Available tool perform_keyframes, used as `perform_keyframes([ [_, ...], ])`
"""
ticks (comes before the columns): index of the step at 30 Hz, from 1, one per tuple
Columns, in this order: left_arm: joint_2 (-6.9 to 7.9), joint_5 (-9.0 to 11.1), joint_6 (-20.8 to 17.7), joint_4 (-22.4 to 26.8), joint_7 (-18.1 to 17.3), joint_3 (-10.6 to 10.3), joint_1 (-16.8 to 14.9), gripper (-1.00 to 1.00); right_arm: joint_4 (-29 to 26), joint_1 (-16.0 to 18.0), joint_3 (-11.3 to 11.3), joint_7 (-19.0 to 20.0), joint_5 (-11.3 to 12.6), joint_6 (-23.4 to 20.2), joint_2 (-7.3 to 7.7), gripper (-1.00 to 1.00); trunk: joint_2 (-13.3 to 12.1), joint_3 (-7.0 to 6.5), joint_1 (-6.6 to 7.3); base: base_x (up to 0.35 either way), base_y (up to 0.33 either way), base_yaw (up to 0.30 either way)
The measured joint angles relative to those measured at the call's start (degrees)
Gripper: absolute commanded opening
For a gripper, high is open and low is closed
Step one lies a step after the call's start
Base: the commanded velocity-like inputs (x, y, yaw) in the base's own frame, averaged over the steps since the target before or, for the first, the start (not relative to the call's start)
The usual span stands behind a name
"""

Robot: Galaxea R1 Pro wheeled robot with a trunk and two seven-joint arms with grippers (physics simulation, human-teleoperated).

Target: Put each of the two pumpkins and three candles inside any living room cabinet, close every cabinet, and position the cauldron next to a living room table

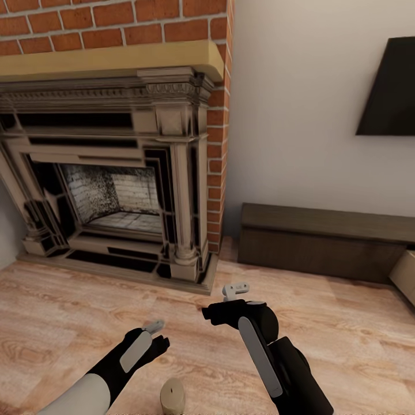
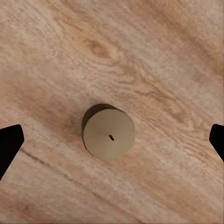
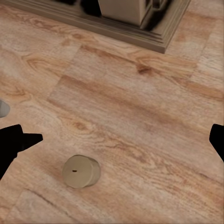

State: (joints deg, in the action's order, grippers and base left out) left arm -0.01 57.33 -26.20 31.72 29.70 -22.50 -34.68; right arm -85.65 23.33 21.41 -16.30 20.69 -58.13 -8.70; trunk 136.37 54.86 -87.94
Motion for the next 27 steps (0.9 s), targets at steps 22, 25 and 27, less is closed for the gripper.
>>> perform_keyframes([
  [22,-0.38,0.00,-0.14,0.05,-0.13,0.02,0.00,1.00,0.09,0.00,-0.27,0.16,1.30,0.03,-0.08,1.00,6.91,4.02,-3.88,0.000,0.000,-0.054],
  [25,-0.33,0.01,-0.13,0.08,-0.13,-0.01,0.00,1.00,0.09,0.00,-0.24,0.15,1.32,-0.01,-0.25,1.00,6.95,4.68,-3.96,0.000,0.000,-0.005],
  [27,-0.30,0.01,-0.13,0.05,-0.13,-0.04,0.00,1.00,0.08,0.00,-0.21,0.15,1.32,-0.03,-0.34,1.00,6.98,5.12,-4.01,0.000,0.000,-0.069],
])
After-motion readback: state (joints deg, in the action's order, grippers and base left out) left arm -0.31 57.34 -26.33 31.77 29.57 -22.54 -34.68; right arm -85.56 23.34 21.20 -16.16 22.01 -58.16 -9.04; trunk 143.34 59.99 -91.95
